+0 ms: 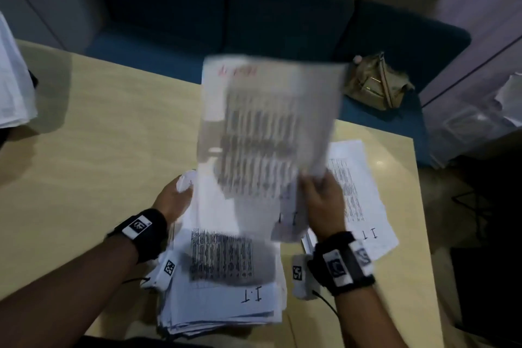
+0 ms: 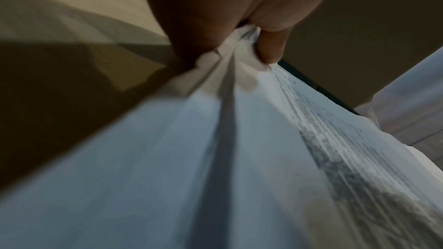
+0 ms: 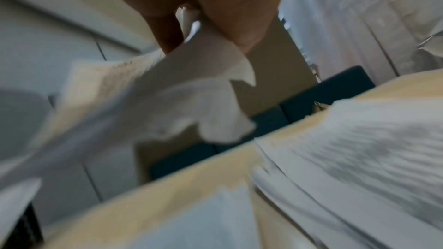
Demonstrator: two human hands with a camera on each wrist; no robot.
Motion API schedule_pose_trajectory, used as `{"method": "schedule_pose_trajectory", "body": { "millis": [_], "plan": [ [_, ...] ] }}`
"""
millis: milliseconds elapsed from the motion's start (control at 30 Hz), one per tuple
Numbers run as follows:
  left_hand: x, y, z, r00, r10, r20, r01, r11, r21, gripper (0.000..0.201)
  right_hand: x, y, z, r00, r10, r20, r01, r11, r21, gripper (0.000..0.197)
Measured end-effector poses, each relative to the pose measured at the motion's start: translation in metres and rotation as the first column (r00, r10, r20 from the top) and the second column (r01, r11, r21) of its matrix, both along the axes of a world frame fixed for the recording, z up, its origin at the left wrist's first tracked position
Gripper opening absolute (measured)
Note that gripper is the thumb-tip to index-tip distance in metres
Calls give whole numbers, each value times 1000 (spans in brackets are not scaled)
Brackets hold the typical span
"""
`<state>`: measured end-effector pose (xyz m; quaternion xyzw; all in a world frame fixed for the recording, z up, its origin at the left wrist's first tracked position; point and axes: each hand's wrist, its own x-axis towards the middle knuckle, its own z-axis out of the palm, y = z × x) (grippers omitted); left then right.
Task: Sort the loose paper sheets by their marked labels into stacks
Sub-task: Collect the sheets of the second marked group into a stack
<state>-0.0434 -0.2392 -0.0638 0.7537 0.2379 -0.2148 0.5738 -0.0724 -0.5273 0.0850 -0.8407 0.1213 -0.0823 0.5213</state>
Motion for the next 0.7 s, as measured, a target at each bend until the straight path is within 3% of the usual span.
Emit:
{"method": "schedule_pose_trajectory", "body": {
  "millis": [100,167,233,333,400,467,500,567,633,700],
  "plan": [
    [-4,-12,28,995,101,-16,-102,987,-124,59,-10,7,-53,899,163,-406,-267,940,-214,14],
    [-7,-17,44,997,77,-2,-76,980,-184,57,-20,12,-77,788,218,-576,-408,886,-221,12],
    [-10,-21,55,999,-17,51,24,989,-144,58,-29,21,-89,711,253,-656,-454,878,-153,13],
    [-11,-22,58,989,-108,106,107,994,15,52,-28,27,-95,683,266,-680,-521,830,-199,39],
    [-10,-23,55,966,-216,141,211,976,48,57,-15,21,-91,735,235,-636,-518,800,-302,64],
    [-10,-23,58,937,-313,155,308,950,54,70,3,14,-82,823,198,-533,-423,839,-343,75],
    [-11,-24,60,930,-341,140,338,940,41,78,12,11,-78,844,195,-499,-394,857,-332,76],
    [-10,-27,59,916,-383,119,387,922,-14,88,25,11,-79,819,242,-520,-434,855,-285,72],
    [-13,-33,60,899,-422,116,428,903,-41,85,27,17,-85,748,316,-584,-557,777,-293,62],
    [-13,-35,57,905,-408,118,417,907,-61,78,22,25,-92,747,358,-561,-624,669,-404,42]
  ]
}}
